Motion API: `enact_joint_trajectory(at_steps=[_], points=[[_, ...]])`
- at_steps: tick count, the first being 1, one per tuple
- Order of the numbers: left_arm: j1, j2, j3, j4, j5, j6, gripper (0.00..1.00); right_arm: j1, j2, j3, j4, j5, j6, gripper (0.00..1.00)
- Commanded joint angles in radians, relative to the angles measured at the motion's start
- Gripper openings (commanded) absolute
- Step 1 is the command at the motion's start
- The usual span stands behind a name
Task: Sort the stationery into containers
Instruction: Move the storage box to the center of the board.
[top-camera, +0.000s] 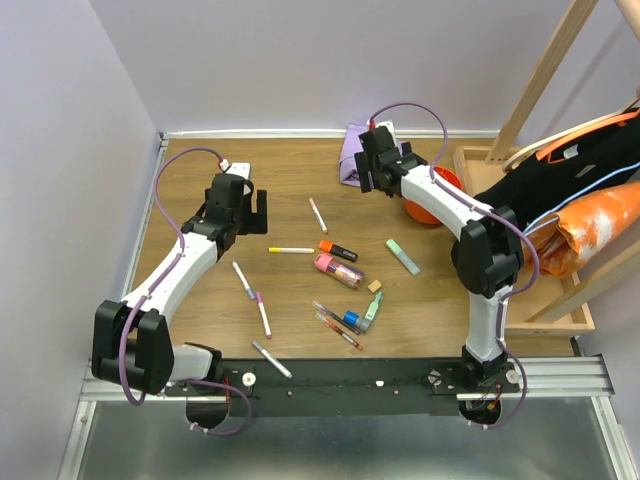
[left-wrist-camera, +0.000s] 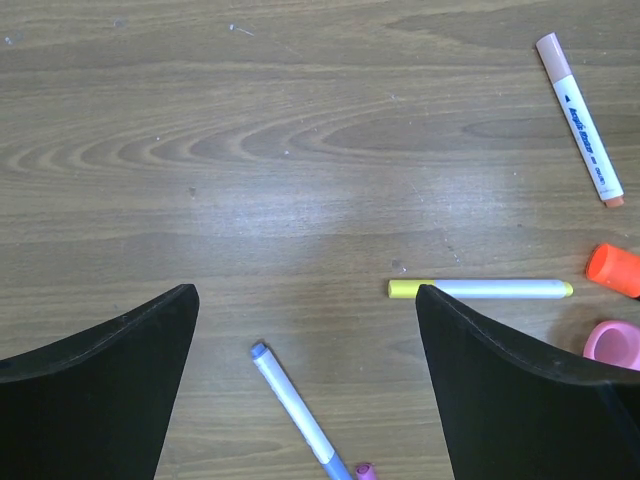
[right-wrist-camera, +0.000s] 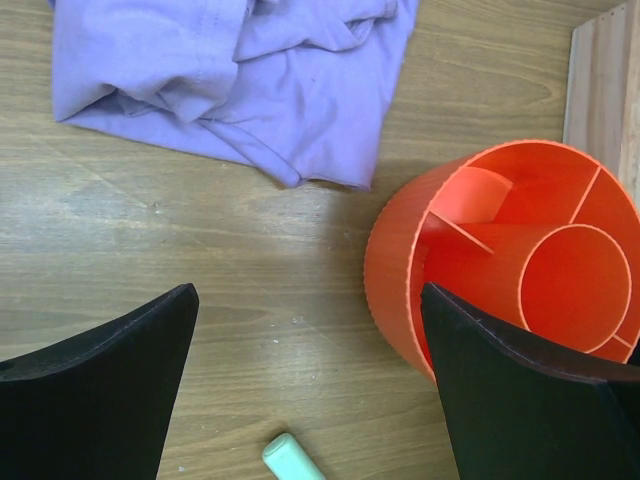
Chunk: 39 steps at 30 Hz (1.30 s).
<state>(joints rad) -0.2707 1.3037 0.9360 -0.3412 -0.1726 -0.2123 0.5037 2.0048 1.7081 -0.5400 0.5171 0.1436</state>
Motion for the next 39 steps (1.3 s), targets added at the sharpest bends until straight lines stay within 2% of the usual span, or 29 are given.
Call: enact_joint_trajectory(at_steps=[1,6,8,9,11,18,25,34,39], points=[[-0.001,0.016,0.007,0.036,-0.025,0.017,0.99,0.009,0.006,0.007,0.002,0.029,0.022,1.00],[0.004,0.029,0.044,0.034,-0.033,0.030,0.99,0.007,-0.021,-0.017,0.014,0.008,-0.090,1.00],[0.005,0.035,0.053,0.022,-0.031,0.033,0.99,-0.020,-0.034,-0.007,-0.035,-0.081,-0.116,0.99],[0.005,0.039,0.057,0.021,-0.030,0.033,0.99,-0.033,-0.037,-0.008,-0.047,-0.179,-0.119,0.97],[0.005,0.045,0.058,0.025,-0.028,0.033,0.99,-0.059,-0.044,-0.011,-0.073,-0.224,-0.114,0.95],[0.005,0.042,0.041,0.036,-0.018,0.033,0.99,-0.074,-0.048,-0.025,-0.069,-0.155,-0.128,0.92],[0.013,0.019,0.017,0.031,-0.015,0.028,0.99,-0.099,-0.012,-0.015,-0.080,-0.147,-0.118,0.86],[0.016,0.031,0.020,0.031,-0.005,0.022,0.99,-0.125,0.014,-0.018,-0.061,-0.140,-0.119,0.84],[0.016,0.039,0.020,0.036,0.001,0.013,0.99,-0.131,0.043,-0.007,-0.060,-0.147,-0.128,0.76]])
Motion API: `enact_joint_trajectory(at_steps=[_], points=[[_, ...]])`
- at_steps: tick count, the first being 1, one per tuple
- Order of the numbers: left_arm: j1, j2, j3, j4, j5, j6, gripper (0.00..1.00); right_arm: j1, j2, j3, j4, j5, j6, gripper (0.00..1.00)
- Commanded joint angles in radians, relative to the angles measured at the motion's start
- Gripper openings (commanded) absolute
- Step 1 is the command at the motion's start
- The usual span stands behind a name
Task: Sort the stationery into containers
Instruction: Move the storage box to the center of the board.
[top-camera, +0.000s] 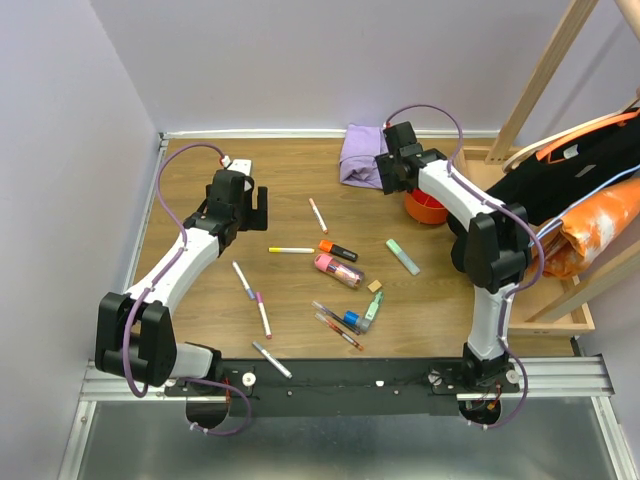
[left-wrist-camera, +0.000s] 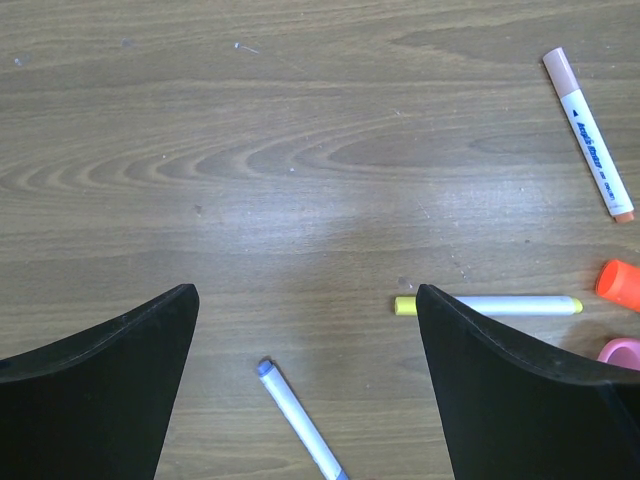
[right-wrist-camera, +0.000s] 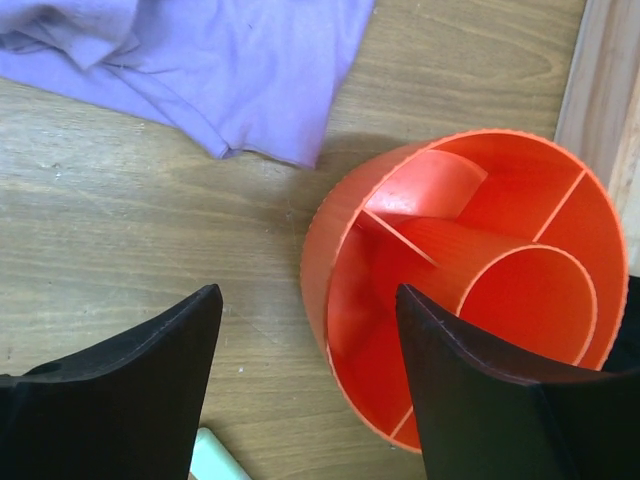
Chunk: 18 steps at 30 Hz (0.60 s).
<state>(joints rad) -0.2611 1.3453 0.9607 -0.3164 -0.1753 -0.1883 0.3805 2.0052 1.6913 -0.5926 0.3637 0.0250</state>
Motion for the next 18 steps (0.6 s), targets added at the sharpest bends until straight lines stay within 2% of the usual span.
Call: enact_joint_trajectory(at_steps=[1,6,10,16,17,18], points=[[0.006,-0.005,-0.007,0.014,0.005,-0.013,0.99,-0.008,0.049,0.010,-0.007,0.003,-0.010,0.76],[0.006,-0.006,-0.016,0.016,0.005,-0.013,0.99,-0.009,0.073,0.011,-0.003,-0.012,-0.004,0.67],[0.008,-0.008,-0.017,0.014,0.003,-0.008,0.99,-0.011,0.093,0.031,-0.003,-0.029,-0.004,0.54],[0.013,-0.005,-0.028,0.016,0.010,-0.013,0.99,-0.011,0.106,0.056,-0.013,-0.051,-0.005,0.28],[0.013,-0.002,-0.030,0.017,0.011,-0.014,0.99,-0.011,0.102,0.060,-0.019,-0.052,-0.008,0.17],[0.013,0.000,-0.033,0.019,0.013,-0.019,0.99,-0.011,0.099,0.064,-0.024,-0.055,-0.008,0.12]])
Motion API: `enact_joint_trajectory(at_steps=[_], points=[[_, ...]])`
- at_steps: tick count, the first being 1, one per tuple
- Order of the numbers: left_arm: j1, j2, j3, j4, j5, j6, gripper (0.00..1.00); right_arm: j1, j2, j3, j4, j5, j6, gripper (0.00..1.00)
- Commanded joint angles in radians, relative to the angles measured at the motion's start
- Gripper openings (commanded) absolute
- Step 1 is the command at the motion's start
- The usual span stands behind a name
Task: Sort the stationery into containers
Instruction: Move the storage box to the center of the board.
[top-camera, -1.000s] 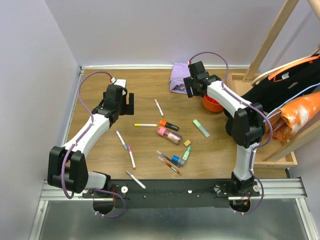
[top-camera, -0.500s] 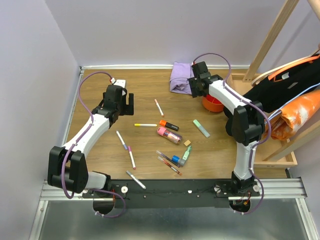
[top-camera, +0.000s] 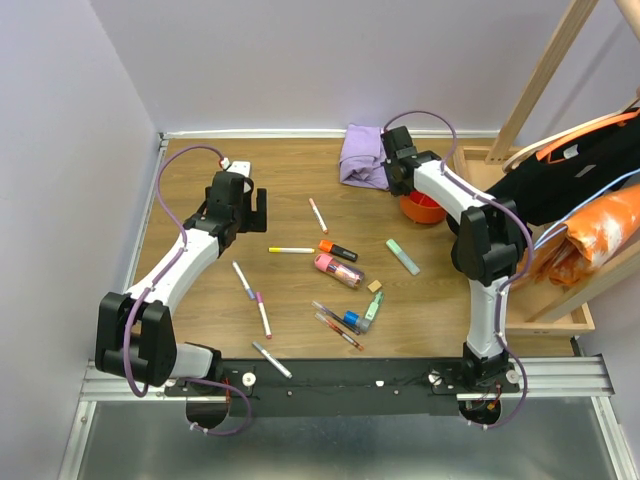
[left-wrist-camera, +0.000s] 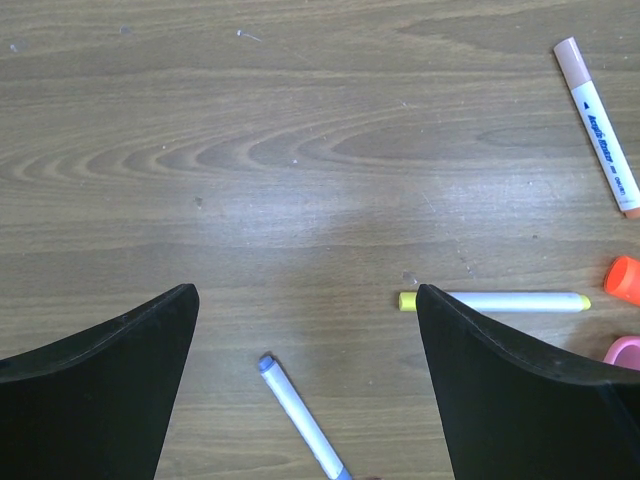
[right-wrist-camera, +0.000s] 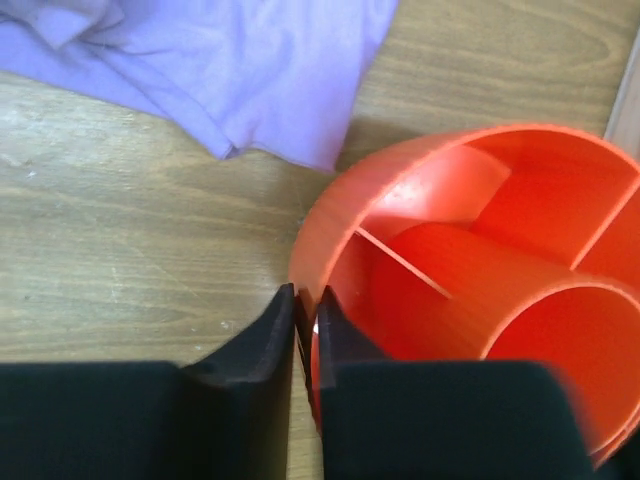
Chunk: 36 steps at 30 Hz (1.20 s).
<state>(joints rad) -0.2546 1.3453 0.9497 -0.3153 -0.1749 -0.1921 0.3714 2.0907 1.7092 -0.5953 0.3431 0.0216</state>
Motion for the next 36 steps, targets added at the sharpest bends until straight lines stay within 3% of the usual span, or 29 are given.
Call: enact_joint_trajectory(at_steps=[1,3,13,23,36], points=[[0.008,0.002,-0.022,0.019,0.015,-0.017,0.99,-0.002,0.000,0.047,-0.026,-0.048,-0.005,0.09],[0.006,0.008,-0.023,0.019,0.020,-0.021,0.99,0.000,-0.017,0.050,-0.044,-0.068,-0.011,0.01],[0.008,0.011,-0.020,0.032,0.014,-0.013,0.99,0.078,-0.067,0.018,-0.058,-0.252,-0.054,0.01],[0.020,-0.014,-0.022,0.019,0.003,-0.004,0.99,0.214,0.025,0.113,-0.012,-0.273,-0.094,0.01],[0.067,-0.049,-0.046,0.012,0.006,-0.001,0.99,0.265,0.123,0.242,0.000,-0.293,-0.092,0.01]])
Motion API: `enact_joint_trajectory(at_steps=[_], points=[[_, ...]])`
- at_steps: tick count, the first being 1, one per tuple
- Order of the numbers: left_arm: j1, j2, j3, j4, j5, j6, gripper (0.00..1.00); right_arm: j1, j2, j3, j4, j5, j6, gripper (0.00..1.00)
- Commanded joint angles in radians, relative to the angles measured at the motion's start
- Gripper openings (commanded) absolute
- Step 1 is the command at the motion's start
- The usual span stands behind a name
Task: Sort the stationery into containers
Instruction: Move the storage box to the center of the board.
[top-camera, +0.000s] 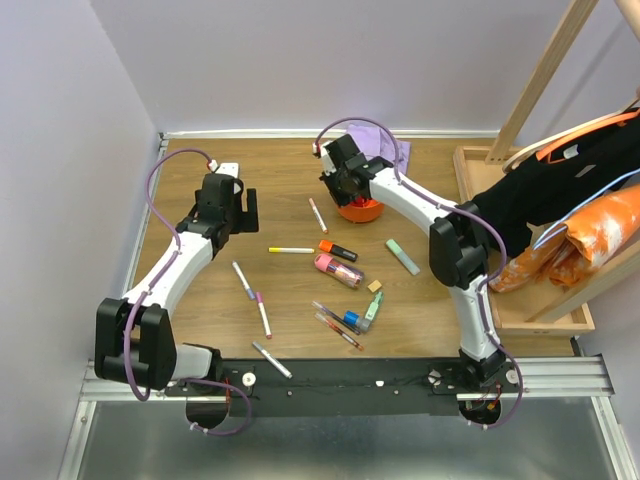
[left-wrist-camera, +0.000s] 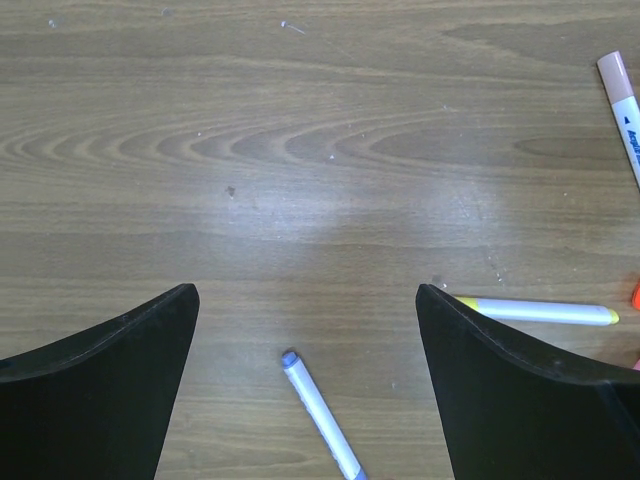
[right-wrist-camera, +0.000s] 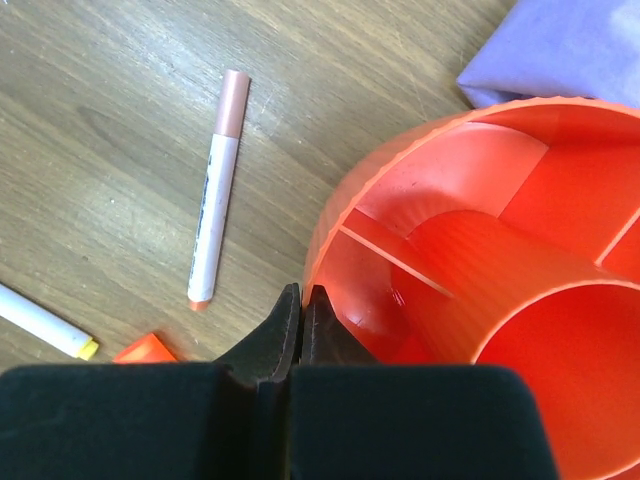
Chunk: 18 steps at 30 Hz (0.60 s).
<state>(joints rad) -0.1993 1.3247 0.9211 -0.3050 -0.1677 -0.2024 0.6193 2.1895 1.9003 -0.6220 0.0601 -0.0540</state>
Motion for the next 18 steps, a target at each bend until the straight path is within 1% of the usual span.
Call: enact_joint_trajectory(at_steps=[1,7,9,10,11,13,14,15,16,17,18], points=[[0.014,-0.030,-0.018,0.001,-0.001,0.011,0.99,0.022,0.026,0.052,0.027,-0.008,-0.014,0.01],[0.021,-0.027,-0.015,0.004,0.008,0.003,0.99,0.036,0.029,0.059,0.025,-0.009,-0.015,0.01],[0.021,-0.025,-0.013,0.003,0.008,0.003,0.99,0.039,0.027,0.065,0.016,-0.003,-0.015,0.14],[0.021,-0.024,-0.008,-0.002,0.007,0.006,0.99,0.039,0.023,0.066,0.013,-0.002,-0.017,0.22],[0.021,-0.024,-0.005,-0.005,0.005,0.006,0.99,0.039,0.010,0.063,0.011,0.006,-0.020,0.40],[0.021,-0.024,0.001,-0.006,0.004,0.006,0.99,0.037,-0.010,0.045,0.008,0.007,-0.026,0.54],[0.021,-0.024,0.002,-0.006,0.004,0.006,0.99,0.037,-0.028,0.039,0.005,0.012,-0.029,0.67],[0.021,-0.024,0.002,-0.006,0.005,0.006,0.99,0.039,-0.042,0.033,0.002,0.015,-0.027,0.73],[0.021,-0.024,0.002,-0.006,0.005,0.006,0.99,0.039,-0.053,0.020,-0.001,0.015,-0.026,0.74],[0.021,-0.024,0.002,-0.006,0.007,0.001,0.99,0.037,-0.062,0.016,-0.004,0.011,-0.024,0.80],[0.021,-0.021,0.005,-0.008,0.010,0.000,0.99,0.037,-0.089,0.010,-0.005,0.010,-0.024,0.81]])
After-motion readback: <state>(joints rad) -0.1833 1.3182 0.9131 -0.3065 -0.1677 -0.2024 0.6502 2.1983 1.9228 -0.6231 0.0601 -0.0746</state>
